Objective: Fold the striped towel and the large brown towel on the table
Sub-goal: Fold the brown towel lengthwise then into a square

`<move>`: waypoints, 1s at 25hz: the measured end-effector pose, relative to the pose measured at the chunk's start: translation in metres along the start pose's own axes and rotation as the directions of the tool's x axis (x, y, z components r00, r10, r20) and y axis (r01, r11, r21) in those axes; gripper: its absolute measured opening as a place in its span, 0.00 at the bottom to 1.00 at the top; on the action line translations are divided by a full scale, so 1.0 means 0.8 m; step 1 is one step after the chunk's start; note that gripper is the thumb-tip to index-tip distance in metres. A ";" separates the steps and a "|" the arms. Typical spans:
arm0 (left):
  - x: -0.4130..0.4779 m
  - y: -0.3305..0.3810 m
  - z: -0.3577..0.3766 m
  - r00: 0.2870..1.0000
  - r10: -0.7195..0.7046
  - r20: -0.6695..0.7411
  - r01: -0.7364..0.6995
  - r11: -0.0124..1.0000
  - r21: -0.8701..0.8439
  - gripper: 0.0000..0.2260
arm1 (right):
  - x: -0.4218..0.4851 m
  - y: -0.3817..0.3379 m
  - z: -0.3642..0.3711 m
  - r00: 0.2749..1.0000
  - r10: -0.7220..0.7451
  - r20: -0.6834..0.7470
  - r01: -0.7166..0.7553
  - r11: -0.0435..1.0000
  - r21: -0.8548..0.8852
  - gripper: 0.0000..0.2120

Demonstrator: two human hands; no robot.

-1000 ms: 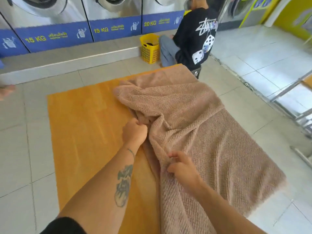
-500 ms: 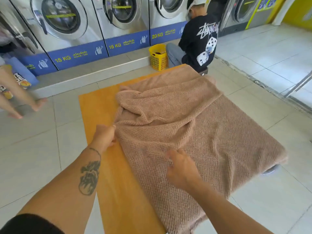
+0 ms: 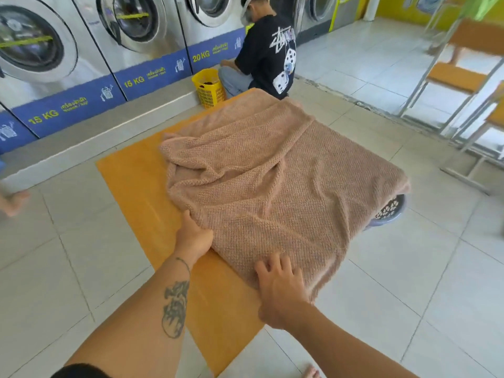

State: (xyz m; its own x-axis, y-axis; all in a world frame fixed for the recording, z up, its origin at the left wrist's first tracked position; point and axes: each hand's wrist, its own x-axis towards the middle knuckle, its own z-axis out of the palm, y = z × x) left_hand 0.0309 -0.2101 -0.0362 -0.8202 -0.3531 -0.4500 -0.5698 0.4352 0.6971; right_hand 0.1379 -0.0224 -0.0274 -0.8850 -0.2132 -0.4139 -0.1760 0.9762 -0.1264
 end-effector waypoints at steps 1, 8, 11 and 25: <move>-0.001 -0.008 -0.004 0.999 0.054 0.008 -0.054 0.998 0.015 0.36 | -0.001 -0.004 0.004 0.999 0.036 -0.030 -0.035 0.999 0.019 0.25; 0.012 -0.056 -0.061 0.904 0.362 0.226 -0.426 0.804 0.415 0.18 | -0.002 -0.094 0.006 0.949 0.313 -0.039 -0.306 0.943 0.133 0.22; 0.016 -0.058 -0.081 0.882 0.387 0.268 -0.470 0.764 0.443 0.14 | -0.014 -0.135 0.009 0.909 0.417 0.005 -0.415 0.903 0.116 0.31; 0.063 -0.071 -0.160 0.896 0.343 0.283 -0.417 0.868 0.270 0.09 | 0.027 -0.199 -0.023 0.913 0.393 -0.112 -0.337 0.878 0.341 0.18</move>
State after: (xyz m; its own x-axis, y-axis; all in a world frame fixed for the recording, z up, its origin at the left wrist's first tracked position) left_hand 0.0285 -0.3584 -0.0269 -0.9443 0.0672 -0.3222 -0.1659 0.7483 0.6423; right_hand 0.1390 -0.1815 0.0002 -0.9251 0.1938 -0.3264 0.2902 0.9154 -0.2789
